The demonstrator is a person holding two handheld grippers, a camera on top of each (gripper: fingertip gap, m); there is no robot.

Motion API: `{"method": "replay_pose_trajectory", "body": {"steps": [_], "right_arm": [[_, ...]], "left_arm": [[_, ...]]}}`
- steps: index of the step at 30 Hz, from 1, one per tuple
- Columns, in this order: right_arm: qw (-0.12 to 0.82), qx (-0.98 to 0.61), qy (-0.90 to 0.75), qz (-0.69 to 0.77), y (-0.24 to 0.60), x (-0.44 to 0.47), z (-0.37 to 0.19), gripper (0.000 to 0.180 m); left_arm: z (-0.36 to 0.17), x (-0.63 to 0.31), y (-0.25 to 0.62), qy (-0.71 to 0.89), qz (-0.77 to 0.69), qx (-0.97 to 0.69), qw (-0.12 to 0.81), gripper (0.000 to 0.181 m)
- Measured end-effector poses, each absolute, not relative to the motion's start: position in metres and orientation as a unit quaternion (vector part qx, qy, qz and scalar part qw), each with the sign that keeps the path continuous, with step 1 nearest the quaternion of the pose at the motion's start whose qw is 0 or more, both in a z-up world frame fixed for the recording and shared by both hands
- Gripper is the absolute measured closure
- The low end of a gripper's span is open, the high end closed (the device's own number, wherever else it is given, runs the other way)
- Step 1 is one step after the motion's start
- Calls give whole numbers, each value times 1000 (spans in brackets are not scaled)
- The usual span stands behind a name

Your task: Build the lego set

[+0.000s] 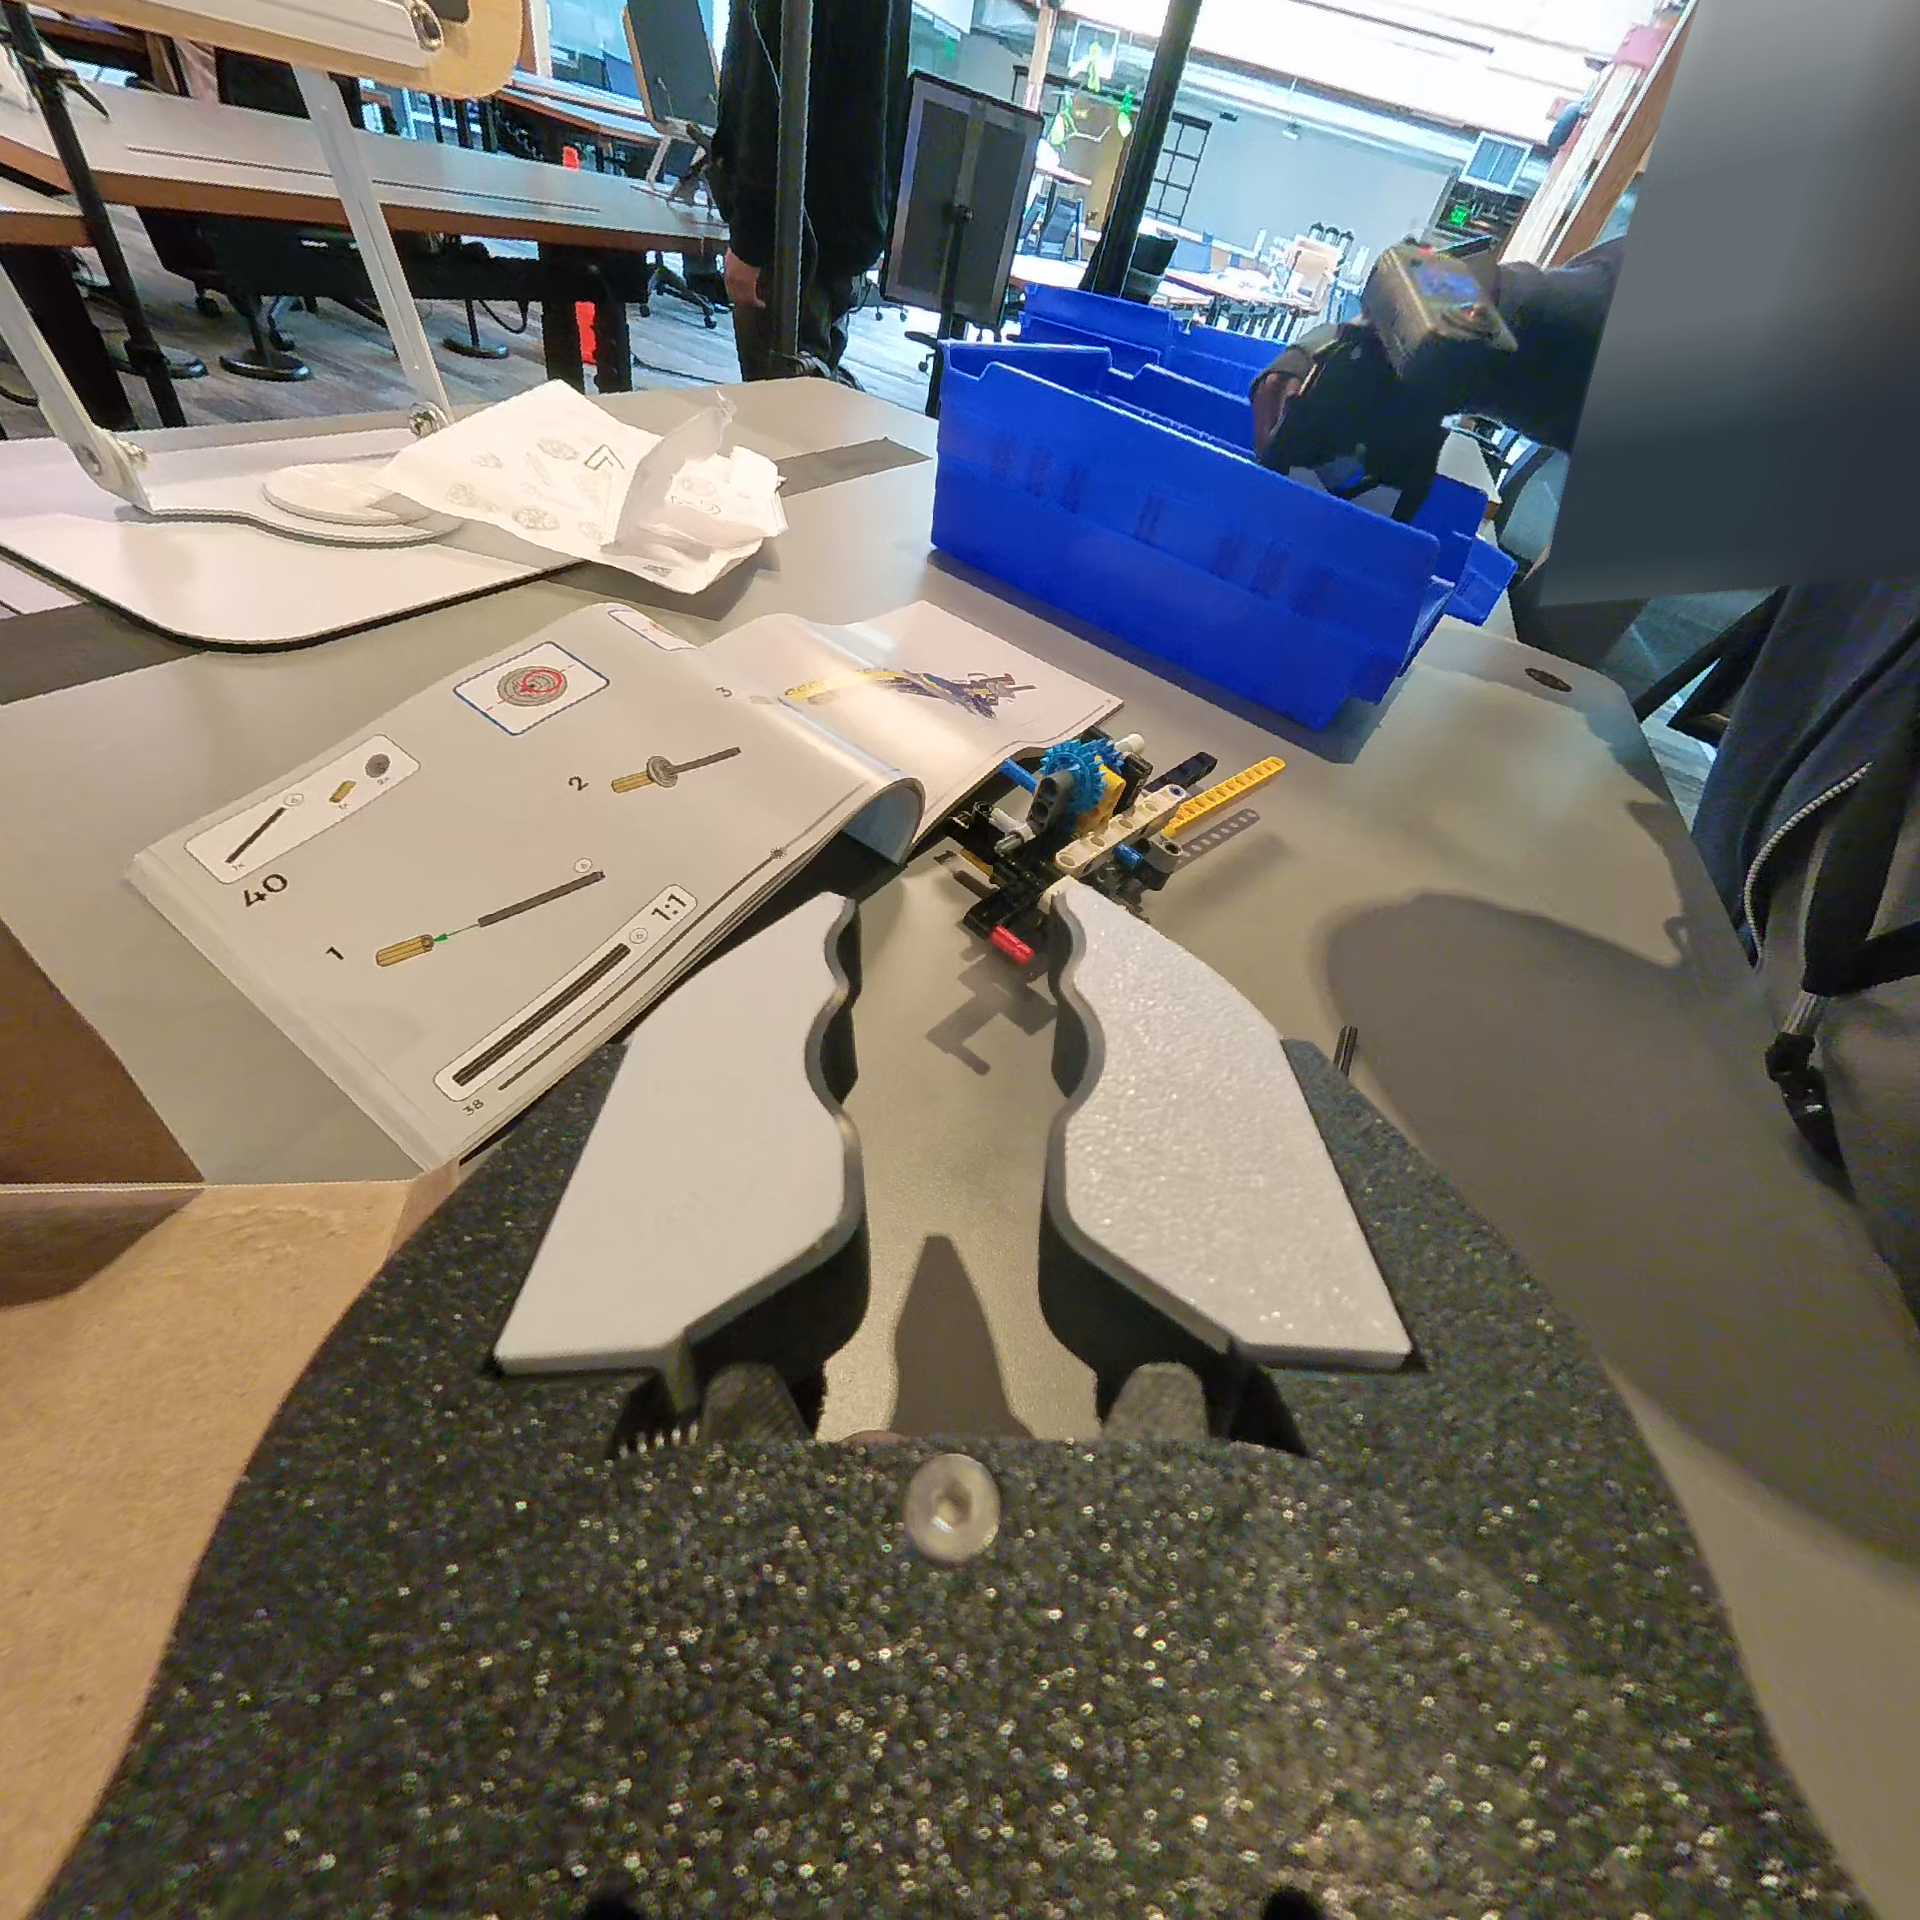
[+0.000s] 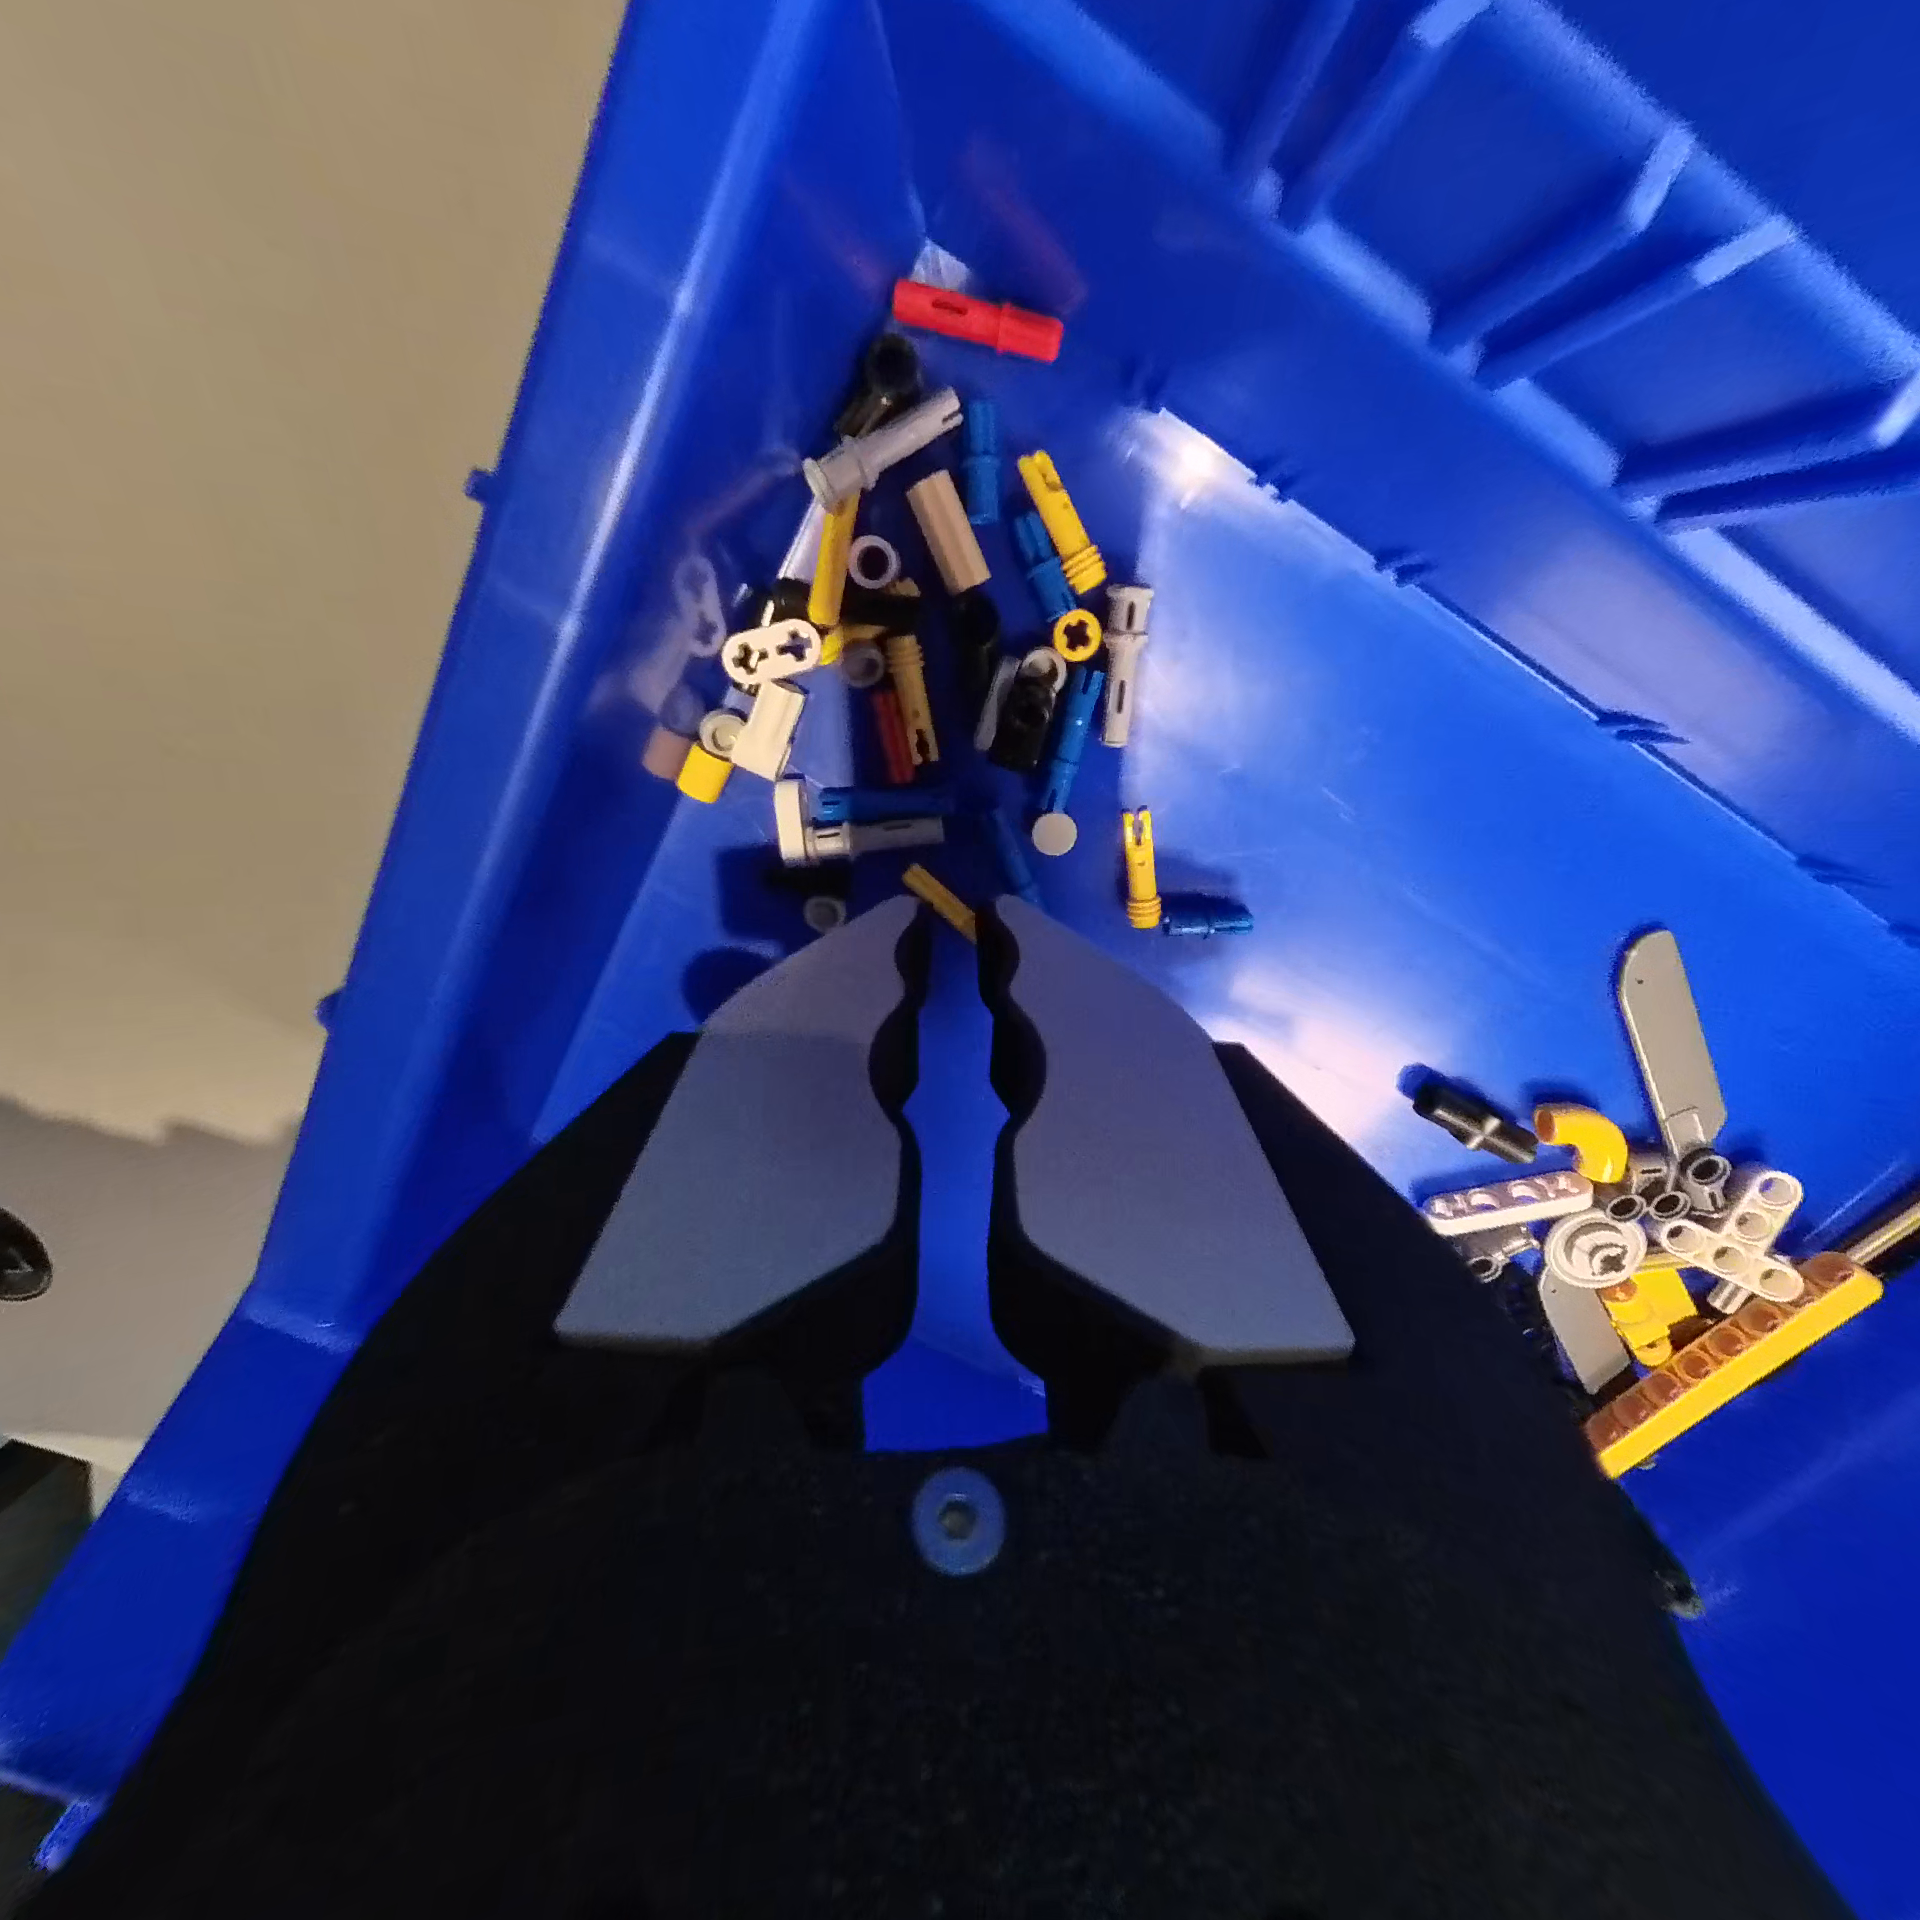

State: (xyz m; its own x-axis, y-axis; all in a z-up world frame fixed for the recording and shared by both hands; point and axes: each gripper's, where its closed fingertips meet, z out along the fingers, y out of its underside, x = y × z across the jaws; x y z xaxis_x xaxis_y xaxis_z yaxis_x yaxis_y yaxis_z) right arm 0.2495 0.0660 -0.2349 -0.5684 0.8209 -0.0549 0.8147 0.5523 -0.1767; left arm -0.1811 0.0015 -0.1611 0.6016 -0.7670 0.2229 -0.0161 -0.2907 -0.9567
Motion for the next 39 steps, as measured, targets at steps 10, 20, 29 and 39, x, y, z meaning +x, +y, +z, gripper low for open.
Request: {"method": "replay_pose_trajectory", "body": {"steps": [10, 20, 29, 39], "right_arm": [[18, -462, -882, 91, 68, 249, -237, 171], [22, -457, -886, 82, 69, 250, -238, 170], [23, -467, -881, 73, 70, 250, -241, 176], [56, -500, -863, 41, 66, 244, -209, 176]], "left_arm": [[-161, -181, 1, 271, -356, -720, 530, 147], [-161, -181, 1, 273, -355, -720, 530, 147], [-161, -181, 1, 272, -356, -720, 529, 147], [-158, -179, -2, 282, -363, -711, 532, 147]]}}
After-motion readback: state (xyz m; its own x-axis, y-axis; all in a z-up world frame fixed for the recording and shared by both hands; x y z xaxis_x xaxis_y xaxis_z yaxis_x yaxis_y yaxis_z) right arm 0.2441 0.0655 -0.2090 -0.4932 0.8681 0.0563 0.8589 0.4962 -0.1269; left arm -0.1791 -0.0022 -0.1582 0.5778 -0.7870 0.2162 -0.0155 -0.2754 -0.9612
